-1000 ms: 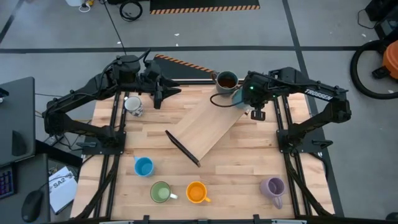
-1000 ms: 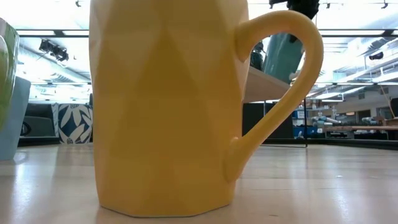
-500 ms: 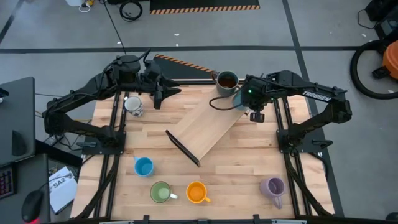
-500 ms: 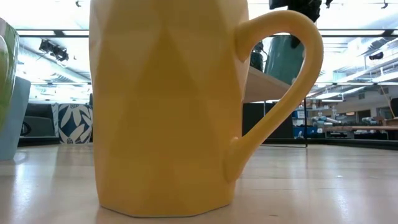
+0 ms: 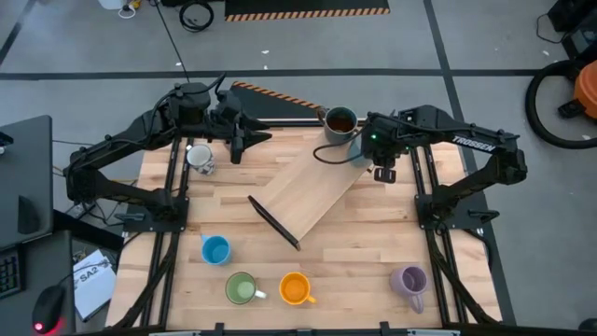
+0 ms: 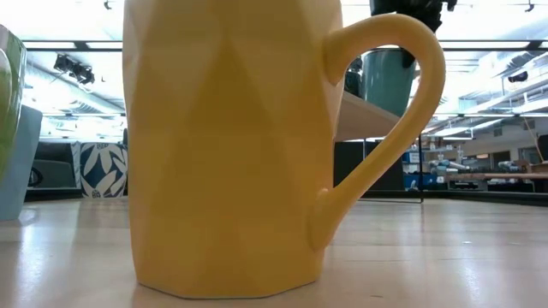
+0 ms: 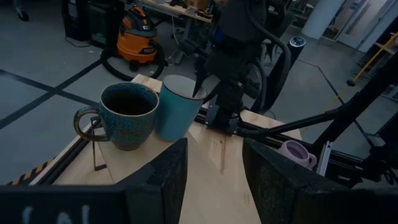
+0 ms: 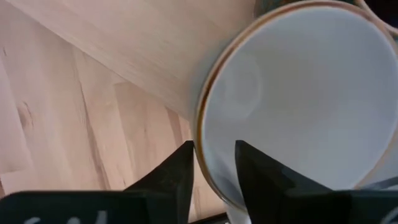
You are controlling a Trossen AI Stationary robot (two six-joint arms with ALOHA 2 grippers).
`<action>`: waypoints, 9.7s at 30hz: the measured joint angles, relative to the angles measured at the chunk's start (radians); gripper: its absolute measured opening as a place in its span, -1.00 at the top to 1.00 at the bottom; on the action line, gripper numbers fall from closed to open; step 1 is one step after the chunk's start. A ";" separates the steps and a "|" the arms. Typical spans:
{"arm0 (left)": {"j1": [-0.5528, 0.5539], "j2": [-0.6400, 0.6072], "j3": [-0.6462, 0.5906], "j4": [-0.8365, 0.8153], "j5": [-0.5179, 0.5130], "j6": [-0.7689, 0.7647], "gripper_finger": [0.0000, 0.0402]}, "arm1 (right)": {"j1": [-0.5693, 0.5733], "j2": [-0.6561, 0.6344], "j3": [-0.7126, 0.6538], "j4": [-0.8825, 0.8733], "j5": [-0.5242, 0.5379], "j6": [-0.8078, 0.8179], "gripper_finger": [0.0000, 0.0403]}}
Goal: Place coffee mugs
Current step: Put the light blue mug on the shelf, then put the top violet mug on the shelf
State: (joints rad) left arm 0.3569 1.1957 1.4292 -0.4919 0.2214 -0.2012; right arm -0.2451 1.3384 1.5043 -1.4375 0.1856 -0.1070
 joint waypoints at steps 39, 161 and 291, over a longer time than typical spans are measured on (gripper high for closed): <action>-0.001 0.000 0.000 0.001 0.000 0.003 0.20 | -0.048 0.001 0.001 0.225 0.041 0.290 0.11; 0.377 0.706 0.000 -0.563 -0.324 -0.078 0.40 | 0.627 -0.041 0.092 0.224 0.277 0.569 -0.22; -0.222 0.765 0.590 -0.481 -0.323 -0.194 0.85 | 0.773 -0.212 0.093 0.454 0.738 0.582 -0.22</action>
State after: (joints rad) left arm 0.1345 1.9611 2.0192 -0.9725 -0.1018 -0.3950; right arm 0.5282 1.1263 1.5970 -0.9837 0.9234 0.4751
